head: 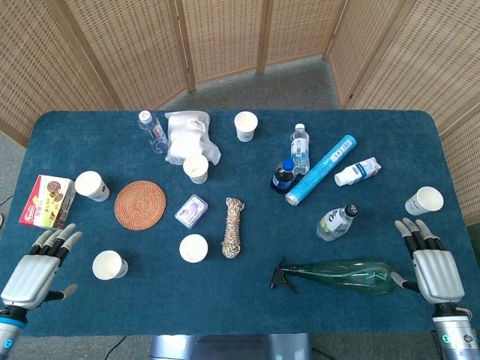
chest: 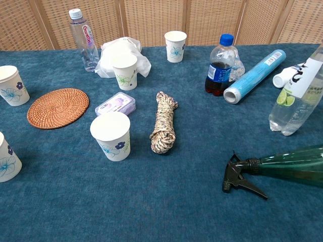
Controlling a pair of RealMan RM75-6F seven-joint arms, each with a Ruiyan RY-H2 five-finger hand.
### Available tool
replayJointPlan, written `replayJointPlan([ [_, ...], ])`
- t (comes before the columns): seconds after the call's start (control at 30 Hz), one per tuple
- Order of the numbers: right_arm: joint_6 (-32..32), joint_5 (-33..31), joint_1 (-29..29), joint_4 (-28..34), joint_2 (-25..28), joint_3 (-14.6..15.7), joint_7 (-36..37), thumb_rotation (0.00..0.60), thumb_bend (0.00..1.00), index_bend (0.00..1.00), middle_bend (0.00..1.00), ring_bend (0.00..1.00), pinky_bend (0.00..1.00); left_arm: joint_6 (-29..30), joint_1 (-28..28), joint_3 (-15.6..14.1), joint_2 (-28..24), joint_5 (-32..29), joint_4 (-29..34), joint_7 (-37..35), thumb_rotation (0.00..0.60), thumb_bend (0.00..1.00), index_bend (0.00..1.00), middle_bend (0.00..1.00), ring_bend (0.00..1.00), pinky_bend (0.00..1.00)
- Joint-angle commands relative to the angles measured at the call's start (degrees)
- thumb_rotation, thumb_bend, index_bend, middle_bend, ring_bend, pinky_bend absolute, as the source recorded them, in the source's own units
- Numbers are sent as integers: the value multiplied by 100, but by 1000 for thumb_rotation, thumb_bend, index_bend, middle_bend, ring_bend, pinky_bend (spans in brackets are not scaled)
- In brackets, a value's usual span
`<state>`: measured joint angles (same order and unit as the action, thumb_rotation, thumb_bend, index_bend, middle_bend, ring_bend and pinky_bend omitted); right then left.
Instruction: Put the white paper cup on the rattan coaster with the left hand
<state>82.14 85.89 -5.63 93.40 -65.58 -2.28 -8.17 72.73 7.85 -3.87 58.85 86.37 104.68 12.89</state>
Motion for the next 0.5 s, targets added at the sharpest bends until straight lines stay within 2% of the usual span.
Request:
replayJointPlan([
  [0.03, -4, -21, 1, 8, 12, -13, 58, 600, 0, 83, 7, 53, 239, -185, 98, 0, 94, -115, 55, 211, 600, 221, 0, 0, 0, 0],
  [0.5, 17, -74, 17, 11, 66, -49, 166, 600, 0, 83, 7, 53, 239, -713, 475, 145, 375, -743, 287, 922, 600, 219, 0, 0, 0, 0],
])
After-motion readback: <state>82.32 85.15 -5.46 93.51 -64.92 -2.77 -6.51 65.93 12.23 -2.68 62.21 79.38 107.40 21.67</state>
